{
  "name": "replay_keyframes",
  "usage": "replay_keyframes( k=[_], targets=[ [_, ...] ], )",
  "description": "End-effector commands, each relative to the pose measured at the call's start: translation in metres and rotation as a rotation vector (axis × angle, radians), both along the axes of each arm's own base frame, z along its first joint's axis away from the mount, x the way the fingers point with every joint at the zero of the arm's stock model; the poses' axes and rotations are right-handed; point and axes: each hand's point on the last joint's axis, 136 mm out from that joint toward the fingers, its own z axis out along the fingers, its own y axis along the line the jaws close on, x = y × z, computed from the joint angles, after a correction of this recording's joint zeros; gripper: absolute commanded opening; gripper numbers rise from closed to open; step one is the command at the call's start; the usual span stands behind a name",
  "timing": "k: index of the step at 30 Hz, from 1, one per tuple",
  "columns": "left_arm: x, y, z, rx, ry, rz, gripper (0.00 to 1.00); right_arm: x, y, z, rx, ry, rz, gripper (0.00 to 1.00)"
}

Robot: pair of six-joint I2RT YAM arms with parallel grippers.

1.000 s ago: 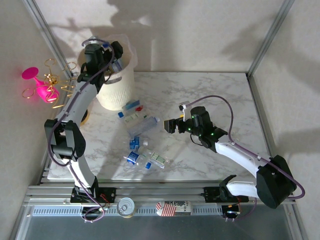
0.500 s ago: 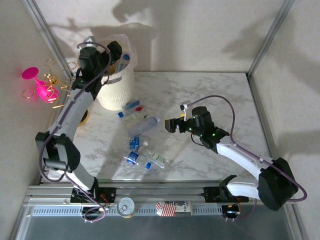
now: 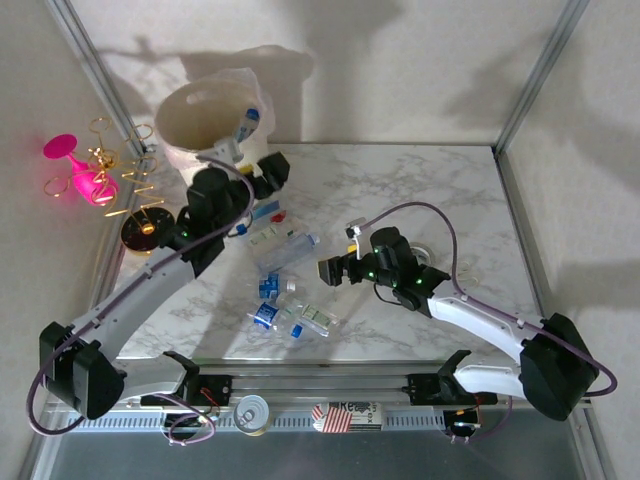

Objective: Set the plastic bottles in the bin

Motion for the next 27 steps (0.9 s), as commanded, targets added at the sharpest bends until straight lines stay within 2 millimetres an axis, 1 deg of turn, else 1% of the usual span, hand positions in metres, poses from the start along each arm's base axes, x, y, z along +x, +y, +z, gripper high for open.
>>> replay_keyframes(
  k=[1,3,5,8,10,12,14,15,16,19,21,24,27],
  targets=[
    [-0.015,-0.008,-0.023,-0.040,0.037,-0.018,1.00,-0.009,0.003,-0.005,-0.026,-0.013,0.038,0.99],
    [-0.024,-0.017,-0.046,-0.023,0.083,-0.049,1.00,-0.014,0.007,-0.011,-0.047,-0.001,0.066,0.99],
    [-0.031,-0.021,-0.066,-0.001,0.125,-0.062,1.00,-0.019,0.012,-0.015,-0.062,0.015,0.100,0.99],
    [-0.039,-0.020,-0.092,-0.006,0.169,-0.058,0.99,-0.027,0.022,-0.026,-0.107,0.050,0.156,0.99],
    [-0.044,-0.017,-0.103,-0.040,0.176,-0.048,1.00,-0.033,0.028,-0.036,-0.171,0.088,0.193,0.98],
    [-0.047,-0.013,-0.108,-0.072,0.174,-0.033,1.00,-0.041,0.034,-0.046,-0.236,0.121,0.232,0.96],
    [-0.048,-0.008,-0.116,-0.087,0.184,-0.011,1.00,-0.055,0.041,-0.056,-0.284,0.169,0.290,0.94],
    [-0.047,-0.008,-0.112,-0.107,0.164,-0.008,1.00,-0.062,0.043,-0.060,-0.304,0.197,0.320,0.93],
    [-0.047,-0.007,-0.113,-0.112,0.162,-0.005,1.00,-0.070,0.044,-0.067,-0.335,0.223,0.346,0.92],
    [-0.046,-0.006,-0.116,-0.105,0.164,0.004,1.00,-0.088,0.039,-0.089,-0.457,0.252,0.386,0.92],
    [-0.047,-0.006,-0.119,-0.100,0.168,0.005,1.00,-0.096,0.034,-0.101,-0.522,0.264,0.403,0.92],
    [-0.047,-0.006,-0.124,-0.097,0.174,0.006,1.00,-0.103,0.031,-0.114,-0.601,0.259,0.416,0.92],
    [-0.046,-0.006,-0.127,-0.094,0.180,0.008,1.00,-0.101,0.026,-0.124,-0.660,0.246,0.402,0.91]
  ],
)
